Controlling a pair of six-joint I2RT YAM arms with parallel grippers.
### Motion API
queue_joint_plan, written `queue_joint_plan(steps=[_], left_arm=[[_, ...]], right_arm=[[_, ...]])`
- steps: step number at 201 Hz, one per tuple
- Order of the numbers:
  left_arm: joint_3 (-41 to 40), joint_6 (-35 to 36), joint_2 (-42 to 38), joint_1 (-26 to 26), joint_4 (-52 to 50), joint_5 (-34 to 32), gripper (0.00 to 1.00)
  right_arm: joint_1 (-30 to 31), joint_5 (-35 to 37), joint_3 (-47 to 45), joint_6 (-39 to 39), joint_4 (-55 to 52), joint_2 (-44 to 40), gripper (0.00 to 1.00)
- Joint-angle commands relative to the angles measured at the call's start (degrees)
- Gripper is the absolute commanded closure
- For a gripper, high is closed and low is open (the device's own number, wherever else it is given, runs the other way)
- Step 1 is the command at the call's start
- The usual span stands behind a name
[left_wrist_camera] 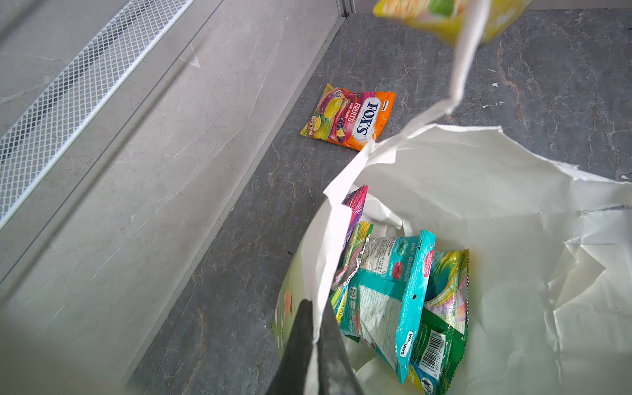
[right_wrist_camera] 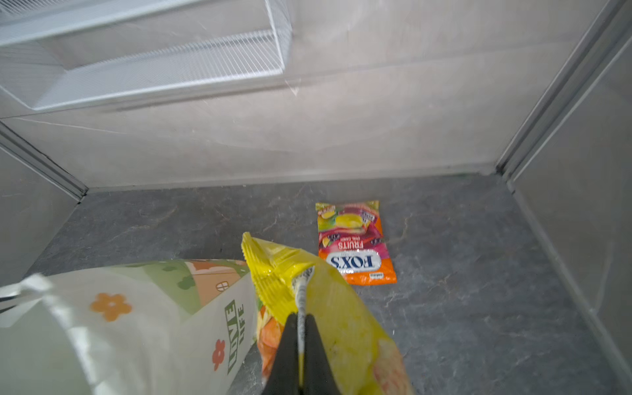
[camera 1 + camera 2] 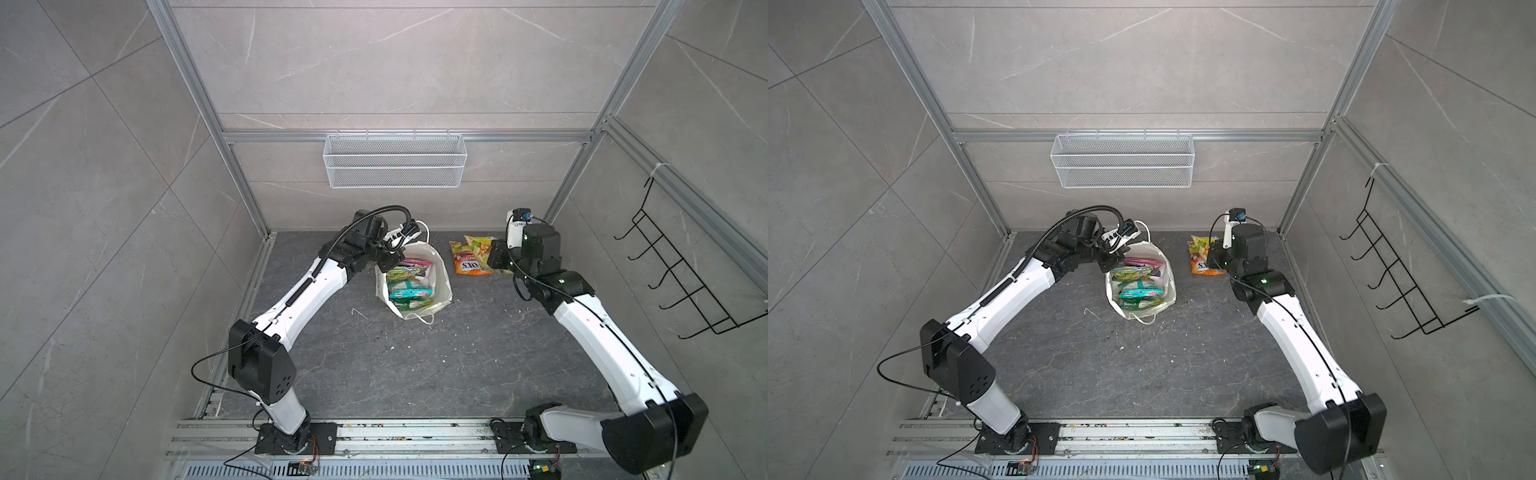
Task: Take the snacks out of the paper bag
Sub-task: Place the snack at the middle-right of the table.
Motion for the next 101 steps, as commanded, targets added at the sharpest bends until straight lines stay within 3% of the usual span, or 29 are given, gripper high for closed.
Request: queue_joint_plan(steps=[1,61,101], left_arm=[[1.0,0.0,-1.7,-0.7,4.0,2.3,1.0],[1.2,0.1,-0.9,-0.7,4.0,2.2,1.0],[1.2,0.3,-0.8,-0.8,4.0,2.0,1.0]], right_arm=[[-3.8,-12.7,1.6,8.2,-4.8,4.1,1.0],[-9.5,-23.6,1.1,11.9,-7.0,13.7,1.0],[-11.2,-25.3,0.5,12.9,-6.9,18.6,1.0]])
